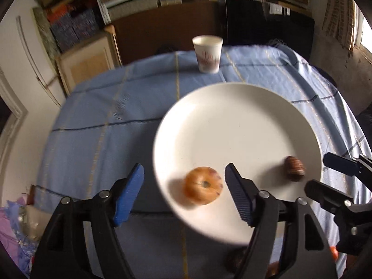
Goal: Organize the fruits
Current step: 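Carry both held fruits onto the white plate and open both tools, then move both open tools back toward the fruit cluster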
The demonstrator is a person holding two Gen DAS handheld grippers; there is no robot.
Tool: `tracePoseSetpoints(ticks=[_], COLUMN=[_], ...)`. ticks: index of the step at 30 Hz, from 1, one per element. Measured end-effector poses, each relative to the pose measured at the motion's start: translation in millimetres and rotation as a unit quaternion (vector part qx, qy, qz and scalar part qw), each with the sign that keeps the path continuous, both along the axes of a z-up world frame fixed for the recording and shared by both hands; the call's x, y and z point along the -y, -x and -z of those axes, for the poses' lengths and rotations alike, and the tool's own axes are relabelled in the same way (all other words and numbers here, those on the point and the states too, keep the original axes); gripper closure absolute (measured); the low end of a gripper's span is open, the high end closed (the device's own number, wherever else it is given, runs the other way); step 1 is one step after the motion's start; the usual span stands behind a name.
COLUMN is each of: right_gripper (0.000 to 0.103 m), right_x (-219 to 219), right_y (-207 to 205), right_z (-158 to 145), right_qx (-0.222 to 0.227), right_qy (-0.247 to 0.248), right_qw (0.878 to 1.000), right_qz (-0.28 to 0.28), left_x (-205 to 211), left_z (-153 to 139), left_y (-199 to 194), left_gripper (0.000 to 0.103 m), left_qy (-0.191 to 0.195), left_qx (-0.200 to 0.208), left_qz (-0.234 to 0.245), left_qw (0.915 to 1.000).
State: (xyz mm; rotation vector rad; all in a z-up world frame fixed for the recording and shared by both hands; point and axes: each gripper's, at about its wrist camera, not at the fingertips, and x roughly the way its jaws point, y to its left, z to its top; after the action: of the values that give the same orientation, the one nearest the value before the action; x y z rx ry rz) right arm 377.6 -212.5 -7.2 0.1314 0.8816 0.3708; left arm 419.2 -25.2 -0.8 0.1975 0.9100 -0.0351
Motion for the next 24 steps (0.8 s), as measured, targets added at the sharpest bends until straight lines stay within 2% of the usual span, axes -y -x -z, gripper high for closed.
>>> tracePoseSetpoints(ticks=[2, 4, 8, 10, 13, 17, 24], right_gripper=[0.036, 0.036, 0.033, 0.033, 0.033, 0.033, 0.032], right_x=[4, 8, 19, 23, 30, 37, 42], right_y=[20, 45, 85, 96, 109, 112, 128], right_z=[-6, -10, -11, -8, 1, 11, 13], right_qx=[0.012, 0.032, 0.069, 0.079, 0.088, 0.072, 0.076], right_qy=[-0.002, -0.003, -0.025, -0.039, -0.070, -0.092, -0.075], right_qw=[1.000, 0.999, 0.997, 0.996, 0.993, 0.993, 0.994], right_qz=[0.003, 0.008, 0.020, 0.017, 0.024, 0.025, 0.026], left_x=[1, 1, 4, 5, 2, 2, -5], left_z=[-11, -21, -33, -34, -32, -27, -17], left_y=[19, 43, 99, 126, 155, 177, 183], left_gripper=[0.030, 0.019, 0.015, 0.012, 0.012, 0.012, 0.012], left_qy=[-0.007, -0.014, -0.043, -0.040, -0.033, -0.044, -0.024], left_qx=[0.018, 0.042, 0.096, 0.110, 0.115, 0.127, 0.121], left_qz=[-0.006, -0.019, -0.031, -0.033, -0.043, -0.054, -0.040], left_qw=[0.9998, 0.9989, 0.9939, 0.9925, 0.9919, 0.9894, 0.9916])
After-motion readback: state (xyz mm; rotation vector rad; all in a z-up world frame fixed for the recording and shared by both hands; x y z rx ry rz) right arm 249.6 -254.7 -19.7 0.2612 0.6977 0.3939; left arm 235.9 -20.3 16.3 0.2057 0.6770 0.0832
